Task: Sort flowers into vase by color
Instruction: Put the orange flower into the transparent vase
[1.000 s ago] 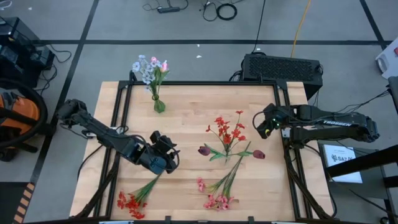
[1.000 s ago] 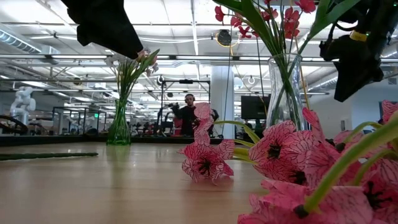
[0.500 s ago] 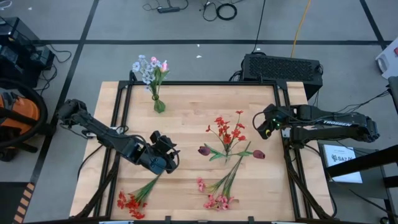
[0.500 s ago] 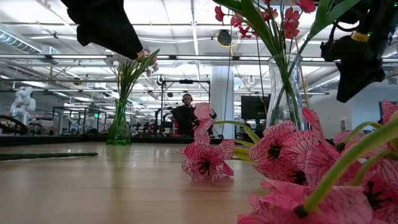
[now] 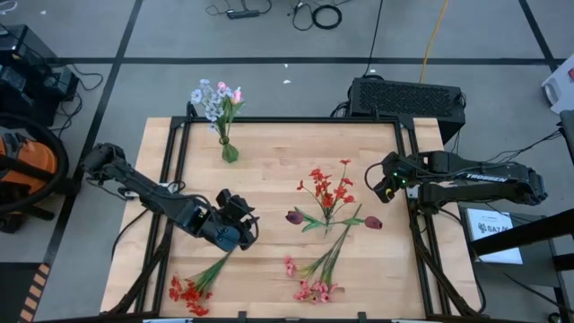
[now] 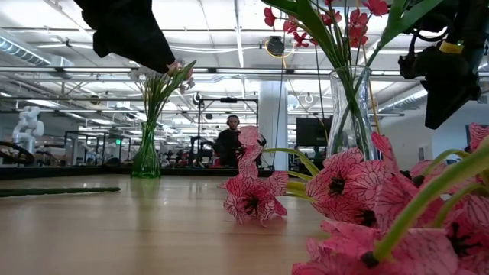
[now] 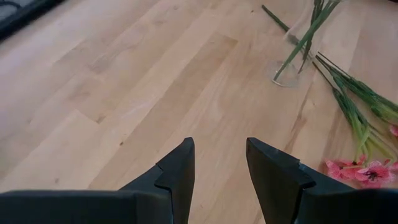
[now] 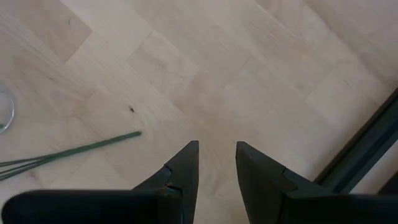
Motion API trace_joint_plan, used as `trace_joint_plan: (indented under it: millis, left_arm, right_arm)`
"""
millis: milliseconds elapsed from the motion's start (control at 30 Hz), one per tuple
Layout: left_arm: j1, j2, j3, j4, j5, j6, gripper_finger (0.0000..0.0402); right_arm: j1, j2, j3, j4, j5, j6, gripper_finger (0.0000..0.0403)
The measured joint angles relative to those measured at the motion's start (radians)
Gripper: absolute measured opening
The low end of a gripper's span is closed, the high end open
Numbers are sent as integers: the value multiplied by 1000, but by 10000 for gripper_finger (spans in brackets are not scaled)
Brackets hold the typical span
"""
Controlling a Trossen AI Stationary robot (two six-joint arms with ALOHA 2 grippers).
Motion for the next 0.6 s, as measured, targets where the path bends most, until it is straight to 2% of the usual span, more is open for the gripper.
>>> trace_joint_plan:
  millis: [167,433,600]
  left_arm:
    - [0,0,0,-63,86,-193,150]
    - [0,17,0,-226,385,-472,150]
    - [-1,91,-15,-242,624,-506,150]
  right_arm:
    - [0,0,0,0,0,0,98]
    - [0,0,0,4,2,0,98]
    - [0,0,0,28,3,0,98]
